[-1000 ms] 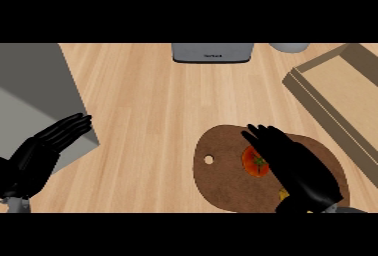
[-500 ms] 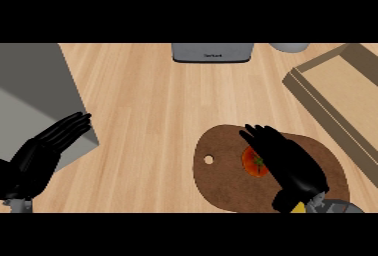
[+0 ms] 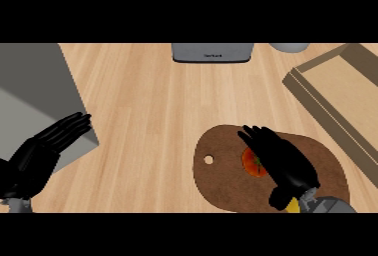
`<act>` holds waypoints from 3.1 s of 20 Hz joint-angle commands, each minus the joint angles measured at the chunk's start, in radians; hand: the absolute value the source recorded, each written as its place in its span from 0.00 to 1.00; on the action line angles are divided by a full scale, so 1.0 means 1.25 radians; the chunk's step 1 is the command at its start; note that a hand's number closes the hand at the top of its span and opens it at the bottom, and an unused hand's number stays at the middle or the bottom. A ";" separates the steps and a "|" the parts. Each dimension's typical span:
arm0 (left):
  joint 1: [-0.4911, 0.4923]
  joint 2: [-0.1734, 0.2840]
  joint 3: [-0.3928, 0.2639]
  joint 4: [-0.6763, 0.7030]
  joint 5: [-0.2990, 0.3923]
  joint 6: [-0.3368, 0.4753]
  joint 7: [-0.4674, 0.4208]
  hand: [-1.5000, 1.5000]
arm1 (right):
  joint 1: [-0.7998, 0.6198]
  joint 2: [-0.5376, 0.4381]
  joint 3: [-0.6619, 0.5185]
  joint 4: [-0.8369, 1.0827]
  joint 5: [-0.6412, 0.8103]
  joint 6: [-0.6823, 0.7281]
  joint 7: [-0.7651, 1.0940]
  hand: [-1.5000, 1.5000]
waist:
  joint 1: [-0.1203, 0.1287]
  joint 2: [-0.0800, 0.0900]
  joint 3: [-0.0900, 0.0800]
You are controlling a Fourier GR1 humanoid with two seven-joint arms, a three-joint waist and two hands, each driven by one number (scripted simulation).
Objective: Pick the tomato from the cutting board and place it in the cardboard box
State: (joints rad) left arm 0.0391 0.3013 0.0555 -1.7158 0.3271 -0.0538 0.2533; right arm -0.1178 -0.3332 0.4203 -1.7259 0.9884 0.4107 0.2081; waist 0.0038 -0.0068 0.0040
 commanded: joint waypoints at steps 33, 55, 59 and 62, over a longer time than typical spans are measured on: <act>-0.087 -0.012 0.102 0.039 -0.029 0.011 0.059 0.50 | -0.287 0.075 -0.271 0.231 0.041 -0.037 0.112 1.00 | -0.012 0.003 -0.003; -0.030 -0.043 0.092 0.011 -0.057 -0.011 0.028 0.50 | -0.511 -0.085 -0.547 0.085 0.034 0.016 0.283 1.00 | -0.001 0.006 -0.003; -0.073 -0.052 0.095 0.072 -0.074 -0.002 0.012 0.50 | -0.495 -0.129 -0.521 0.174 0.066 0.001 0.231 1.00 | -0.002 0.008 -0.003; -0.024 -0.056 0.076 -0.010 -0.074 -0.010 0.039 0.50 | -0.468 -0.153 -0.566 0.267 0.050 -0.107 0.131 1.00 | 0.006 0.008 -0.003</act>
State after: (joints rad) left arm 0.0272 0.2297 0.1195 -1.7235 0.2596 -0.1196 0.2780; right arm -0.7159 -0.4778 -0.2462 -1.5153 1.0560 0.3706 0.4741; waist 0.0070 -0.0046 0.0055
